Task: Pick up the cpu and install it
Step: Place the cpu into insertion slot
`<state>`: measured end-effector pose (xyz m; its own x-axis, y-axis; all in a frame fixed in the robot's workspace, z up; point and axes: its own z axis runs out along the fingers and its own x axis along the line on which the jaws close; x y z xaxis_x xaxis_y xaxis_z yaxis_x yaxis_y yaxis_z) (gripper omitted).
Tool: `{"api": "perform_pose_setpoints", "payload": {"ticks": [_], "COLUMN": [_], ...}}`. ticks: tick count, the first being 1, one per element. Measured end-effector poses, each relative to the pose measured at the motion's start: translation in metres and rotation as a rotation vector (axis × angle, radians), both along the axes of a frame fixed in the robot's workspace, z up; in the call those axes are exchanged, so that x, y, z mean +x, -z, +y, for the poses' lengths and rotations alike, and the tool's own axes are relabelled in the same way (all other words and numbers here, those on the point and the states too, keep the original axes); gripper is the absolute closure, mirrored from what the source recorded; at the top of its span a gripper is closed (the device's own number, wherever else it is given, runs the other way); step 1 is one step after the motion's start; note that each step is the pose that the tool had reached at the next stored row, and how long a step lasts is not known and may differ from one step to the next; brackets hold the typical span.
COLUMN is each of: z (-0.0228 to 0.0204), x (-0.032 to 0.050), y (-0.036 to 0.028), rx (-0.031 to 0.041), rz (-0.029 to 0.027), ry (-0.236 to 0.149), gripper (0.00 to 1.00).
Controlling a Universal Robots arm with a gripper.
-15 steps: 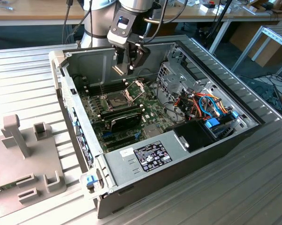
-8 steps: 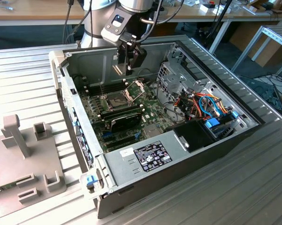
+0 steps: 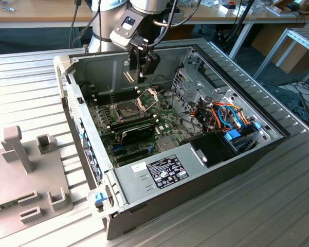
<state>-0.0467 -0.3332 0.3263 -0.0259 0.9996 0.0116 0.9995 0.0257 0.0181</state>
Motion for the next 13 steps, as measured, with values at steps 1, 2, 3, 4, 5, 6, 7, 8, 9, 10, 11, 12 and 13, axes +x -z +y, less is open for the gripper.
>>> {"api": "perform_pose_setpoints", "payload": {"ticks": [1, 2, 3, 4, 5, 6, 7, 8, 9, 10, 11, 12, 13], "z": [0.0, 0.0, 0.0, 0.0, 0.0, 0.0, 0.0, 0.0, 0.0, 0.0, 0.0, 0.0, 0.0], "x": [-0.0002, -0.0004, -0.0005, -0.0009, -0.0014, -0.0016, -0.0017, -0.0018, -0.0019, -0.002, -0.002, -0.0021, -0.0022], "y": [0.001, 0.002, 0.0034, 0.0129, 0.0242, 0.0273, 0.0304, 0.034, 0.037, 0.0394, 0.0413, 0.044, 0.0466], "rx": [0.0, -0.0001, -0.0001, 0.0, 0.0001, -0.0001, 0.0001, -0.0001, -0.0001, -0.0001, 0.0, 0.0, 0.0001], "rz": [0.0, 0.0001, 0.0001, 0.0, 0.0, 0.0, 0.0, 0.0001, 0.0001, 0.0001, 0.0, 0.0, 0.0], "ry": [0.0, 0.0, 0.0, 0.0, 0.0, 0.0, 0.0, 0.0, 0.0, 0.0, 0.0, 0.0, 0.0], "gripper": [0.45, 0.45, 0.45, 0.45, 0.45, 0.45, 0.45, 0.45, 0.45, 0.45, 0.45, 0.45, 0.45]}}
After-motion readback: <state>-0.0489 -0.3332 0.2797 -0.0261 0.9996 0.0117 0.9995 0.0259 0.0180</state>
